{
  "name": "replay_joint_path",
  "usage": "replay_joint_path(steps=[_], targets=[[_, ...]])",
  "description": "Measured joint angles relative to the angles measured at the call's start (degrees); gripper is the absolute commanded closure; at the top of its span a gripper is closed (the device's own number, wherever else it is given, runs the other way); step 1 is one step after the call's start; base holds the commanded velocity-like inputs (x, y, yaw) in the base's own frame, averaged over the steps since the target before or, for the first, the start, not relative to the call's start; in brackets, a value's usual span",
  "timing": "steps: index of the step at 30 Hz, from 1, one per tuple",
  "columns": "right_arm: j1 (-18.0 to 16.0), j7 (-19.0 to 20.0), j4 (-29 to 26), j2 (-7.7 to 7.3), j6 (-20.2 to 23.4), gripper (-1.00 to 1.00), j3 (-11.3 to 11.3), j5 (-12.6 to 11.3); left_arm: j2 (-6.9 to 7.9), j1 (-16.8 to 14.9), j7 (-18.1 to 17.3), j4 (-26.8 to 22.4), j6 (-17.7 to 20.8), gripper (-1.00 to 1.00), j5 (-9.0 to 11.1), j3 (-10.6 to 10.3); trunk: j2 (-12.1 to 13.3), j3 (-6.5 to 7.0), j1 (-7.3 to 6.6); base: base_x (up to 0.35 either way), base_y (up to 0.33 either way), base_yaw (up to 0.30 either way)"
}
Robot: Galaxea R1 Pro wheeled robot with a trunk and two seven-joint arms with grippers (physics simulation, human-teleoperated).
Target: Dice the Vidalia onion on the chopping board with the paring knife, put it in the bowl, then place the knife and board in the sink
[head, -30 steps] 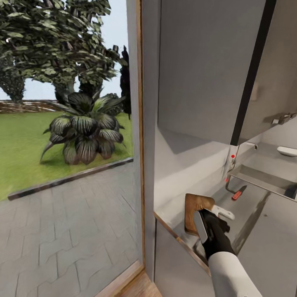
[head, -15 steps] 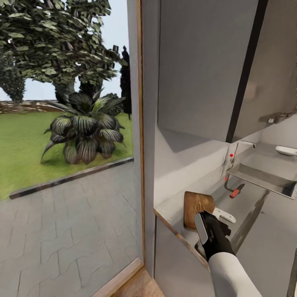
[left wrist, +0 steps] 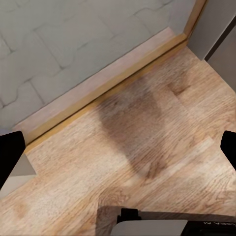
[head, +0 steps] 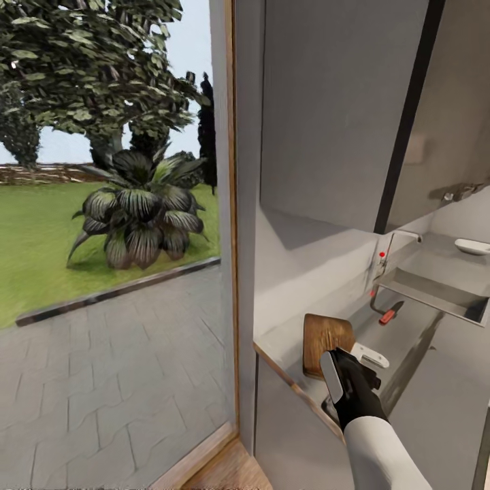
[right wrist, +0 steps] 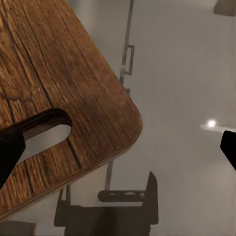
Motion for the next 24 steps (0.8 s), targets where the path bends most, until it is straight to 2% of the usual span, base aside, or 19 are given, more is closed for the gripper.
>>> replay_joint_path(steps=[24], targets=[[0.03, 0.1, 0.02, 0.0, 0.0, -1.0, 0.07, 0.0, 0.0, 0.0, 0.0, 0.07, -0.06, -1.0, 0.0, 0.01, 0.08, -2.05, -0.02, 0.027, 0.017, 0.0]])
